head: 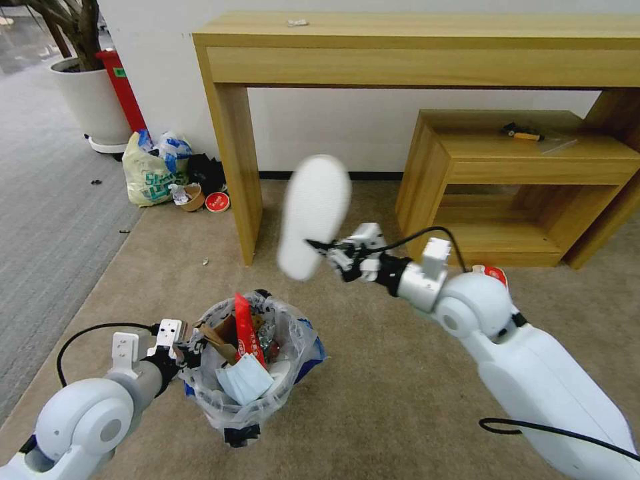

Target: Pick up the trash bin and place the garbage on the floor into it.

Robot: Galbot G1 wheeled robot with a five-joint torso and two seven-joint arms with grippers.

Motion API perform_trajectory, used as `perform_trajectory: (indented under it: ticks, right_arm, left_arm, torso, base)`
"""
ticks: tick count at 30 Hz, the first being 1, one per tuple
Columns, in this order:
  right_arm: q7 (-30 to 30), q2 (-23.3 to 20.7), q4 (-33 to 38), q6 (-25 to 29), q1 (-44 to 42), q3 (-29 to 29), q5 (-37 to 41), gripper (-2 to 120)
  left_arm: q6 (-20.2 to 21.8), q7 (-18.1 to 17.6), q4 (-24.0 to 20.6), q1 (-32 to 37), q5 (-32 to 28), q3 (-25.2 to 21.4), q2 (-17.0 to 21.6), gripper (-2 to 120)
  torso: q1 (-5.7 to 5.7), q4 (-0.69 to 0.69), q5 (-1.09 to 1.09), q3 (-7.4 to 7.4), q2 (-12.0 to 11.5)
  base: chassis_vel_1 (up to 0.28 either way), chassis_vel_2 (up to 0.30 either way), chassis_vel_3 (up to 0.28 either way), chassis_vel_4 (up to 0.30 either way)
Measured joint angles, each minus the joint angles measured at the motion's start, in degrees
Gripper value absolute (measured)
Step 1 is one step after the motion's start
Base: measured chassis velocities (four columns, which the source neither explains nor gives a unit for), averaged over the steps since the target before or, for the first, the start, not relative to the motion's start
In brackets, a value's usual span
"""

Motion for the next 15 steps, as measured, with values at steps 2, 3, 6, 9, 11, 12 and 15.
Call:
perform_trajectory:
  ticks: [2, 3, 6, 9, 11, 12, 15]
  right_arm:
    - [-0.01, 1.04, -0.6, 0.02, 1.58, -4.35, 0.04, 1]
    - [0.01, 1.34, -0.94, -0.01, 2.09, -6.23, -0.1, 1]
    - [0.05, 1.63, -1.52, -0.11, 2.75, -9.58, -0.72, 1]
    - [0.08, 1.76, -2.07, -0.13, 3.1, -12.02, -1.61, 1]
    - [0.08, 1.82, -2.27, -0.13, 3.17, -12.63, -1.92, 1]
    - [0.04, 1.95, -2.67, -0.12, 3.27, -13.67, -2.58, 1]
    - [-0.21, 2.1, -3.31, -0.15, 3.52, -15.21, -3.31, 1]
  left_arm:
    - [0.0, -0.1, 0.32, -0.28, -0.63, 0.44, 0.67, 0]
    - [0.0, -0.08, 0.46, -0.32, -0.77, 0.56, 1.01, 0]
    - [0.0, -0.01, 0.61, -0.38, -1.05, 0.58, 1.55, 0]
    - [0.0, 0.14, 0.69, -0.43, -1.55, 0.37, 1.88, 0]
    - [0.0, 0.19, 0.71, -0.44, -1.64, 0.3, 1.97, 0]
    - [0.0, 0.22, 0.73, -0.49, -1.73, 0.19, 2.06, 0]
    - [0.0, 0.28, 0.73, -0.55, -1.82, 0.11, 2.15, 0]
  torso:
    - [0.0, 0.01, 0.0, 0.0, 0.0]
    - [0.0, 0.01, 0.0, 0.0, 0.0]
    - [0.0, 0.01, 0.01, 0.0, 0.0]
    - [0.0, 0.0, 0.01, 0.0, 0.0]
    - [0.0, 0.0, 0.01, 0.0, 0.0]
    - [0.0, 0.0, 0.01, 0.0, 0.0]
    - [0.0, 0.0, 0.01, 0.0, 0.0]
  base:
    - [0.0, 0.0, 0.0, 0.0]
    - [0.0, 0.0, 0.0, 0.0]
    - [0.0, 0.0, 0.0, 0.0]
    - [0.0, 0.0, 0.0, 0.0]
    - [0.0, 0.0, 0.0, 0.0]
    - [0.0, 0.0, 0.0, 0.0]
    - [0.0, 0.0, 0.0, 0.0]
